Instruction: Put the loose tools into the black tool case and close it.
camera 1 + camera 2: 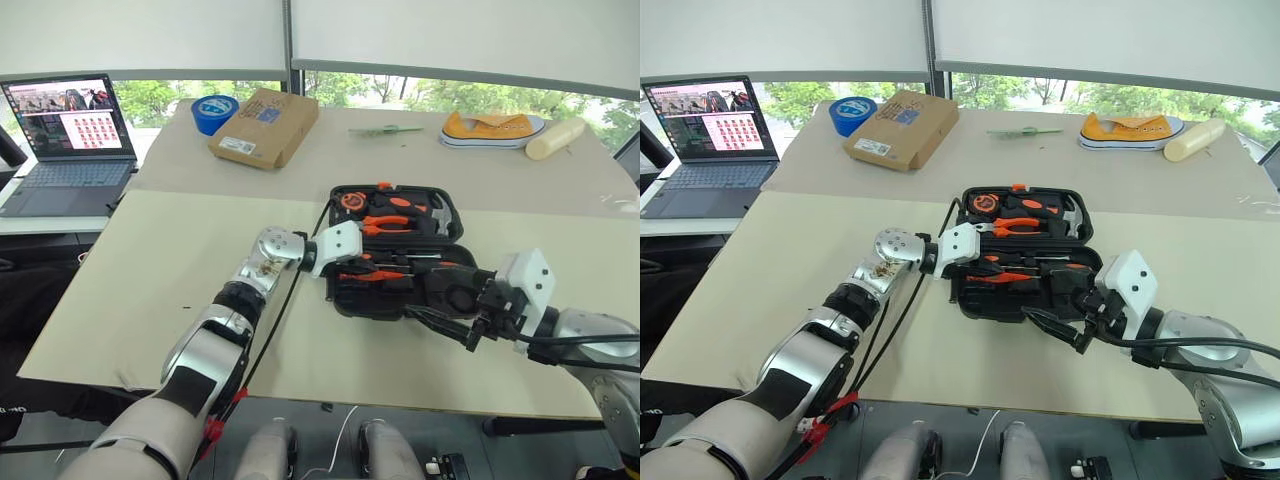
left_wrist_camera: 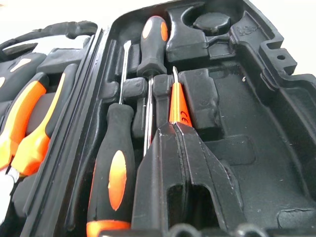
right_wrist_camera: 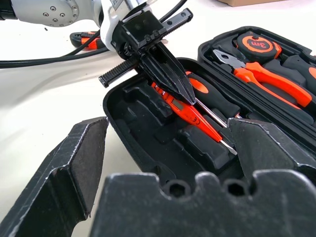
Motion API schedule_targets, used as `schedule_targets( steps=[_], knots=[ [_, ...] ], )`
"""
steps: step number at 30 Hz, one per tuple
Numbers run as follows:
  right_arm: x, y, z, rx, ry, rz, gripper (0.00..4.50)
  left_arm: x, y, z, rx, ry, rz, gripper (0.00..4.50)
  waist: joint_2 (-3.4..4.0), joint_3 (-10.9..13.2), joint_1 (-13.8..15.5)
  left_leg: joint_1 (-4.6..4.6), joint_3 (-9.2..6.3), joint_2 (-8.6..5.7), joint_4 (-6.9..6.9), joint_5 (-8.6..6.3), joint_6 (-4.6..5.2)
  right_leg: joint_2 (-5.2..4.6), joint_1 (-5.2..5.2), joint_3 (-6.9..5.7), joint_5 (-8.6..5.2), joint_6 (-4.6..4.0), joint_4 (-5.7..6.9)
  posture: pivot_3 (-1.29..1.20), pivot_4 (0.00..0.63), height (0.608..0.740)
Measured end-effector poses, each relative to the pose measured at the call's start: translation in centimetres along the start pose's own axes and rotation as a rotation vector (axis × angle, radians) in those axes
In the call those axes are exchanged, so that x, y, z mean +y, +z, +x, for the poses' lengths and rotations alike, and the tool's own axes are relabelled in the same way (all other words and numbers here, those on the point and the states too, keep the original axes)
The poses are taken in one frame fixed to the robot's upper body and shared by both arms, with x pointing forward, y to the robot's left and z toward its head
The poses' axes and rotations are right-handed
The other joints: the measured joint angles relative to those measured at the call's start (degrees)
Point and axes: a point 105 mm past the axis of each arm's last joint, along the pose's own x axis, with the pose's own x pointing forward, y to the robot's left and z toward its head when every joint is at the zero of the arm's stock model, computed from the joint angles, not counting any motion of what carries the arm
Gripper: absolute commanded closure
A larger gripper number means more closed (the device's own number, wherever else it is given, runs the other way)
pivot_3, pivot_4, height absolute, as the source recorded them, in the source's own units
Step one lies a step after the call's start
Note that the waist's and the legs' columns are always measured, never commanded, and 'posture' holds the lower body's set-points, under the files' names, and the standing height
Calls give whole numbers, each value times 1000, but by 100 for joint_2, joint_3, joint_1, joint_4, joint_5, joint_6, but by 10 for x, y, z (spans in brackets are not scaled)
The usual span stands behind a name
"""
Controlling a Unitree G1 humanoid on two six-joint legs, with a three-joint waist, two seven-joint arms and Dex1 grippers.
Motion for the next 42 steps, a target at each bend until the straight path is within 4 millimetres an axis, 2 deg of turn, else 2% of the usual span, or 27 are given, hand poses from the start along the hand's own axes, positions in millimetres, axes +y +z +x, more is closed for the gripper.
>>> schedule_targets(
  steps=[10, 15, 21, 28, 32, 35, 36, 37, 39, 40, 41, 42],
  knots=[
    [0, 0, 0, 0, 0, 0, 0, -2, 0, 0, 6, -18, 29, 4469, 0, 0, 2, 2, 0, 0, 1, 0, 0, 0, 3, 0, 0, 0, 0, 0, 150, 735],
    [0, 1, 0, -4, -1, -3, 0, 1, -10, 1, 57, 25, 31, 4469, -1, -3, 20, 8, 0, -1, 8, -1, 1, 0, 12, 0, 0, 1, -8, 0, 150, 735],
    [-1, 1, 0, -4, -2, -3, 0, 1, -11, 3, 74, 21, 61, 4469, -3, -4, 23, 11, 0, 5, 15, -1, 2, -1, 15, 1, 0, 1, -5, 0, 150, 735],
    [-2, 1, 1, -10, -5, 2, 0, 3, -10, -6, 64, 15, 60, 4469, -3, -5, -10, 8, 0, 7, 15, -1, 2, 0, 8, 1, 0, 0, -2, 0, 150, 735],
    [-4, 1, 4, -13, -4, 11, 0, 8, -12, -26, 61, 39, 33, 4469, -2, -5, -42, 4, 0, 11, 13, -1, 1, 4, -3, 3, 0, 0, 2, 0, 150, 735],
    [-6, 4, 8, -26, 2, 4, 0, 19, 4, -46, 15, 111, 26, 4469, -2, -5, -39, 0, 0, 16, 13, -1, 2, 4, -3, 4, 0, 0, 5, 0, 150, 735],
    [-8, 6, 10, -31, 2, 1, 0, 25, 10, -58, -1, 153, 8, 4083, -2, -5, -44, -1, -1, 17, 13, -1, 2, 4, -5, 4, 0, 0, 6, 0, 150, 735],
    [-9, 7, 12, -35, 5, -2, 0, 31, 18, -75, -16, 207, -18, 3974, -1, -4, -73, 0, -1, 20, 12, -1, 1, 4, -6, 7, 0, 0, 11, 0, 150, 735],
    [-9, 9, 15, -39, 17, -6, 0, 37, 21, -111, -13, 312, -109, 3476, 2, -6, -127, 6, -3, 21, 0, -1, 1, 6, -7, 7, 0, 0, 15, 0, 150, 735],
    [-9, 10, 17, -44, 34, -5, 0, 35, 18, -134, 0, 379, -163, 2973, 7, -9, -162, 12, -5, 21, -13, 1, -1, 6, -5, 7, 0, 0, 15, 0, 150, 735],
    [-9, 12, 17, -49, 49, -8, 0, 27, 11, -159, 25, 441, -212, 2728, 9, -10, -196, 35, -5, 17, -37, 1, -2, 6, -6, 21, 0, -1, 13, 0, 150, 735],
    [-8, 14, 17, -51, 65, -11, 0, 19, -1, -178, 63, 496, -271, 2289, 11, -12, -211, 47, -6, 14, -52, 2, -4, 5, 2, 21, 0, -1, 12, 0, 150, 735]
  ],
)
